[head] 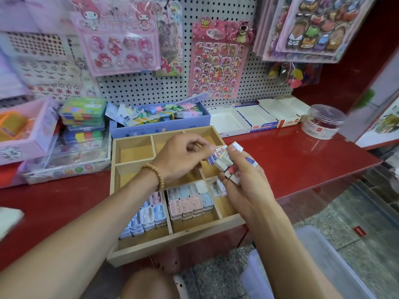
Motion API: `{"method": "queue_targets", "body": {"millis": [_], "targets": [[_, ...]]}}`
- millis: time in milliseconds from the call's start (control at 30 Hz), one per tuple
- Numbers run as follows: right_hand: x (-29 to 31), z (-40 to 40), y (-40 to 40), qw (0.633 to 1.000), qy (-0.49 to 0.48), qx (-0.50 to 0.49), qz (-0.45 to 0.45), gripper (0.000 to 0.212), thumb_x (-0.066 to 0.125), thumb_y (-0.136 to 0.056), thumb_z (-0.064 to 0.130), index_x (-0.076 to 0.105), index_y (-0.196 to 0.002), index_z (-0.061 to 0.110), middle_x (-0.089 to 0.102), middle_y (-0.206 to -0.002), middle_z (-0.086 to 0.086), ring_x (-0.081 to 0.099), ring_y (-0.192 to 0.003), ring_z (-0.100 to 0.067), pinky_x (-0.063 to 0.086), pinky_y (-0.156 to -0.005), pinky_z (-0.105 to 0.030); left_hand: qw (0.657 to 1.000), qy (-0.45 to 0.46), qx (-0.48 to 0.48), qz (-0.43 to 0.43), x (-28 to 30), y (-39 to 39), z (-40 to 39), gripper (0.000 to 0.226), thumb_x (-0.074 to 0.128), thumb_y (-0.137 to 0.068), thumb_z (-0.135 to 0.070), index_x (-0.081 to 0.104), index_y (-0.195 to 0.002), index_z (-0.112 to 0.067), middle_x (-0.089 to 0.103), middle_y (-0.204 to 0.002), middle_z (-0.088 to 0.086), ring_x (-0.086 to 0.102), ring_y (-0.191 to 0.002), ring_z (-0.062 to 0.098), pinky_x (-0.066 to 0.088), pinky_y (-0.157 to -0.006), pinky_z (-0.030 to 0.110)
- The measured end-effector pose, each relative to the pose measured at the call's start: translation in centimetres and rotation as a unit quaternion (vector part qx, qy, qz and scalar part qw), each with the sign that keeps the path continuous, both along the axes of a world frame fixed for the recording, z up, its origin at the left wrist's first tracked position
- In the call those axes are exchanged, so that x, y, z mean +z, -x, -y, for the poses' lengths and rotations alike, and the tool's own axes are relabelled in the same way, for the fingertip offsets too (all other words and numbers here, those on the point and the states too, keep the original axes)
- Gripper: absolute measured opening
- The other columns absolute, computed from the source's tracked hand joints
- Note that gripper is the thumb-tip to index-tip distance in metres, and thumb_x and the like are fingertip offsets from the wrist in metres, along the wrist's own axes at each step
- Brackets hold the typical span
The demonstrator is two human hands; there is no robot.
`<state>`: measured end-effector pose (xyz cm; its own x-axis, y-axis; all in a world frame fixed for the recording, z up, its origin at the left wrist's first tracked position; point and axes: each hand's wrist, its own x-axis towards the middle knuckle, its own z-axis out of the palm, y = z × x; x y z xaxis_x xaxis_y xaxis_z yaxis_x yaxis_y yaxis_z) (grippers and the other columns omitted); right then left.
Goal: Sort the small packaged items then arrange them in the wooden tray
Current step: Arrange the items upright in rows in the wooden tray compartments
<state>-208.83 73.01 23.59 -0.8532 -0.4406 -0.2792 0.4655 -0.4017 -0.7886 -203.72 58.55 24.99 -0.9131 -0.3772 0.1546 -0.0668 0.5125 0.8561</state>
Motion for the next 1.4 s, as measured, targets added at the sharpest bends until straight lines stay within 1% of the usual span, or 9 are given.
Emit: {"method": "queue_targets", "body": {"millis": [200, 400, 567, 767, 1000, 1100, 1200, 1267, 1400], "targets": [[0.5, 0.9, -1.1, 1.000, 0.007, -0.011, 0.011, 0.008, 0.066, -0.094, 0.015, 0.062, -0.090, 0.008, 0.070, -0.072, -0.007, 0.069, -0.059, -0.013, 0.053, -0.051, -0.023, 0.991, -0.129, 0.008, 0.012, 0.8, -0.9, -0.1, 0.008, 0.071, -0.085, -0.007, 0.071, -0.091, -0.012, 0.074, -0.075, 0.008, 0.073, -0.066, 0.022, 0.058, -0.062, 0.028], [0.2, 2.6, -1.6, 1.000, -0.015, 0.007, 0.023, 0.009, 0.071, -0.090, 0.013, 0.066, -0.092, 0.005, 0.074, -0.079, -0.010, 0.070, -0.074, -0.021, 0.055, -0.088, -0.042, 0.990, -0.120, 0.070, 0.039, 1.0, -2.4, 3.6, 0.014, 0.070, -0.083, 0.003, 0.071, -0.091, -0.008, 0.072, -0.083, 0.016, 0.070, -0.066, 0.020, 0.057, -0.057, 0.023], [-0.7, 2.9, -2.0, 0.999, -0.039, 0.018, 0.027, 0.009, 0.073, -0.088, 0.017, 0.071, -0.089, 0.009, 0.073, -0.078, -0.006, 0.067, -0.074, -0.019, 0.053, -0.064, -0.027, 0.988, 0.051, 0.120, 0.086, 0.2, -4.1, 7.9, 0.020, 0.075, -0.076, 0.000, 0.067, -0.082, -0.018, 0.066, -0.076, 0.000, 0.058, -0.062, 0.008, 0.046, -0.061, 0.022], [-1.2, 2.7, -2.0, 0.997, -0.060, 0.027, 0.028, 0.042, 0.076, -0.083, 0.022, 0.067, -0.117, -0.001, 0.073, -0.089, -0.011, 0.064, -0.083, -0.023, 0.041, -0.057, -0.025, 0.944, 0.257, 0.114, 0.173, -1.9, -4.4, 9.3, 0.019, 0.074, -0.080, -0.012, 0.062, -0.080, -0.027, 0.060, -0.079, -0.014, 0.056, -0.072, 0.006, 0.049, -0.073, 0.028], [-0.5, 2.6, -1.4, 0.998, -0.055, 0.036, -0.004, 0.043, 0.075, -0.085, 0.018, 0.065, -0.119, -0.007, 0.067, -0.077, -0.007, 0.051, -0.056, -0.009, 0.040, -0.054, -0.023, 0.930, 0.318, 0.108, 0.151, -3.5, -3.4, 9.2, 0.012, 0.073, -0.084, -0.022, 0.063, -0.089, -0.027, 0.060, -0.091, -0.006, 0.053, -0.090, 0.016, 0.042, -0.074, 0.030], [-0.4, 2.5, -1.6, 0.998, -0.046, 0.042, -0.006, 0.047, 0.076, -0.084, 0.018, 0.064, -0.121, -0.007, 0.065, -0.072, -0.005, 0.048, -0.057, -0.009, 0.038, -0.056, -0.024, 0.933, 0.303, 0.109, 0.160, -3.3, -3.5, 9.5, 0.030, 0.076, -0.081, -0.026, 0.064, -0.108, -0.025, 0.061, -0.103, -0.004, 0.054, -0.103, 0.018, 0.045, -0.084, 0.031], [-0.4, 2.4, -1.8, 0.999, -0.033, 0.039, -0.001, 0.045, 0.075, -0.083, 0.019, 0.064, -0.119, -0.006, 0.064, -0.072, -0.005, 0.047, -0.056, -0.009, 0.037, -0.057, -0.024, 0.951, 0.271, 0.137, 0.059, -2.1, -3.5, 7.9, 0.027, 0.069, -0.085, -0.027, 0.064, -0.110, -0.020, 0.058, -0.101, -0.005, 0.052, -0.102, 0.015, 0.045, -0.088, 0.031], [-0.4, 2.4, -1.9, 0.999, -0.026, 0.035, 0.001, 0.032, 0.073, -0.086, 0.017, 0.068, -0.110, -0.002, 0.060, -0.060, 0.000, 0.046, -0.056, -0.010, 0.035, -0.057, -0.024, 0.976, 0.179, 0.120, -0.018, -0.6, -3.5, 5.7, 0.011, 0.066, -0.088, -0.026, 0.067, -0.097, -0.019, 0.064, -0.090, -0.007, 0.060, -0.089, 0.012, 0.050, -0.081, 0.027], [0.0, 2.2, -2.1, 0.999, -0.019, 0.027, -0.001, 0.010, 0.071, -0.088, 0.016, 0.065, -0.087, 0.008, 0.052, -0.050, 0.004, 0.045, -0.056, -0.010, 0.035, -0.058, -0.025, 0.999, -0.046, -0.007, -0.009, 0.7, -3.0, 1.6, 0.015, 0.078, -0.079, -0.023, 0.068, -0.091, -0.024, 0.071, -0.085, 0.003, 0.068, -0.071, 0.013, 0.054, -0.062, 0.024]]}}
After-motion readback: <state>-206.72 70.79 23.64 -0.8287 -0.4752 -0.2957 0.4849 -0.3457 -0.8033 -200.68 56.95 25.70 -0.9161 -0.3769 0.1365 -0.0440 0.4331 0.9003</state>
